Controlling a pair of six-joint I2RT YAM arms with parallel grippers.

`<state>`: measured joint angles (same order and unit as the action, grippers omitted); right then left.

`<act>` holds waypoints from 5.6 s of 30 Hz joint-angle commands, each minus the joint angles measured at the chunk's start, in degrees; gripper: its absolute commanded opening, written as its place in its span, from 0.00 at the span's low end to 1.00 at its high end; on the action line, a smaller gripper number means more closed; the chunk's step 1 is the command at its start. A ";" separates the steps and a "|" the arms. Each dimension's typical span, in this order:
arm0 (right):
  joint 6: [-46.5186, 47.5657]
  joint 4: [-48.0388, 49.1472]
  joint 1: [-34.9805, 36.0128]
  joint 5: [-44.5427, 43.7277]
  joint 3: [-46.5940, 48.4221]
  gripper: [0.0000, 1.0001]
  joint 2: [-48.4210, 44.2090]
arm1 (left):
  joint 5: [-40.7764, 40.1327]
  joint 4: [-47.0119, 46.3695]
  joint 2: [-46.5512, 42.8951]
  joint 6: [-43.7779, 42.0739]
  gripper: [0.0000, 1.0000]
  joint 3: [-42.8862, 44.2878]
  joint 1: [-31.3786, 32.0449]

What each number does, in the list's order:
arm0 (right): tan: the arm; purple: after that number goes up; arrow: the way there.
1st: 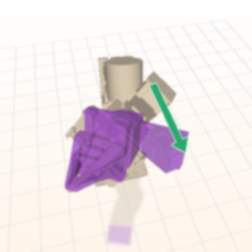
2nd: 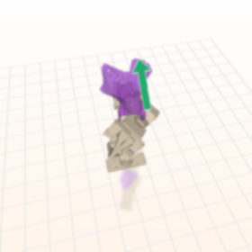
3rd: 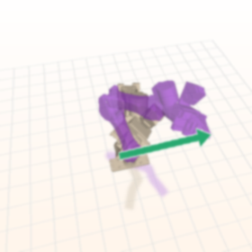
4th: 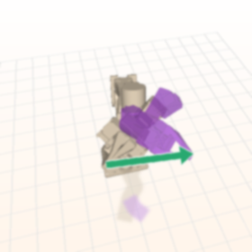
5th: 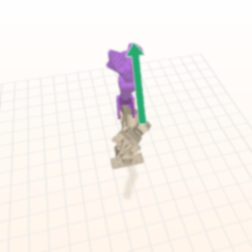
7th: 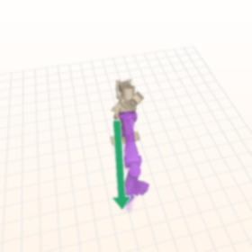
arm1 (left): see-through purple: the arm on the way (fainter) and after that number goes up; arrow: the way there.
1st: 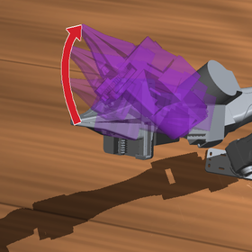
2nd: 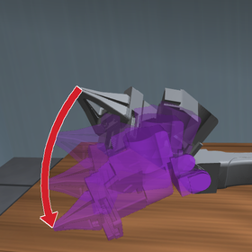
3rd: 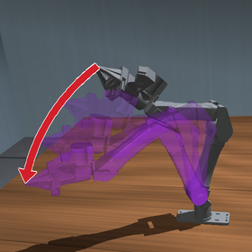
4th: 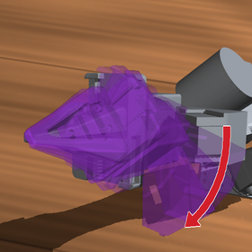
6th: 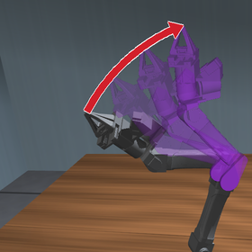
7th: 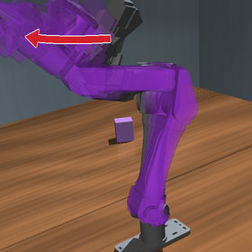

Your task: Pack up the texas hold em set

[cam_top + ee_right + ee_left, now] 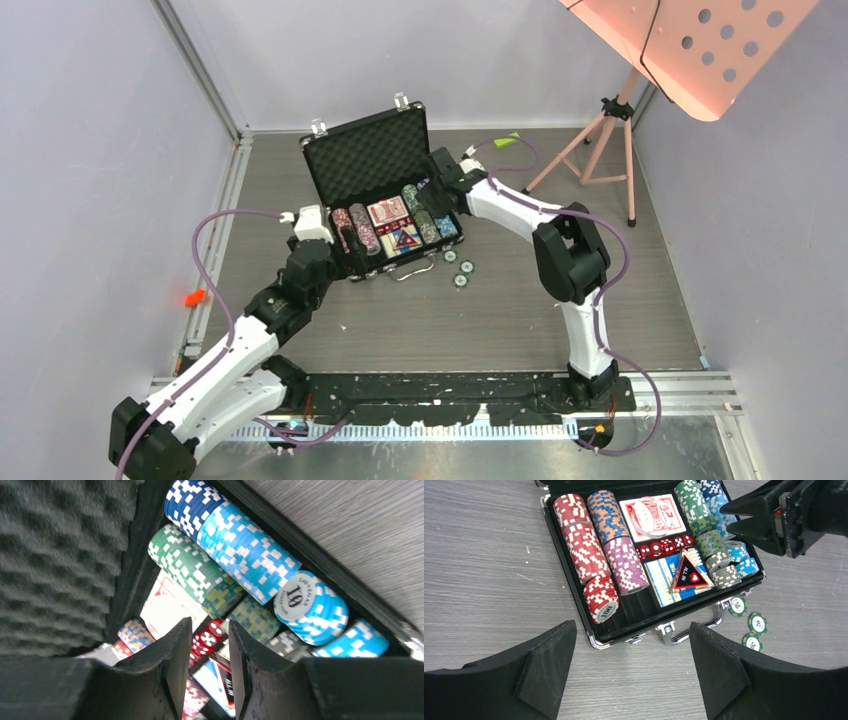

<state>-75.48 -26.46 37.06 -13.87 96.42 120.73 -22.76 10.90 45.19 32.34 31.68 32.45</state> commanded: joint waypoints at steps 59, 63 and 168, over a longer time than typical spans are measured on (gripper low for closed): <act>58.61 6.93 2.46 5.93 -31.92 0.43 -15.14 | 17.05 -4.39 13.43 -1.60 0.91 5.12 -0.28; 56.46 5.04 2.58 6.39 -34.18 0.42 -18.57 | 17.72 -4.21 13.72 -1.29 0.91 5.32 -0.28; 55.68 -8.52 1.25 9.01 -25.76 0.86 -22.48 | 17.45 -2.84 13.29 -0.52 0.91 5.86 -0.29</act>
<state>-19.16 -35.81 35.64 -4.93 67.94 98.50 -4.91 9.28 58.72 31.53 35.05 32.45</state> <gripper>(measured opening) 0.712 0.907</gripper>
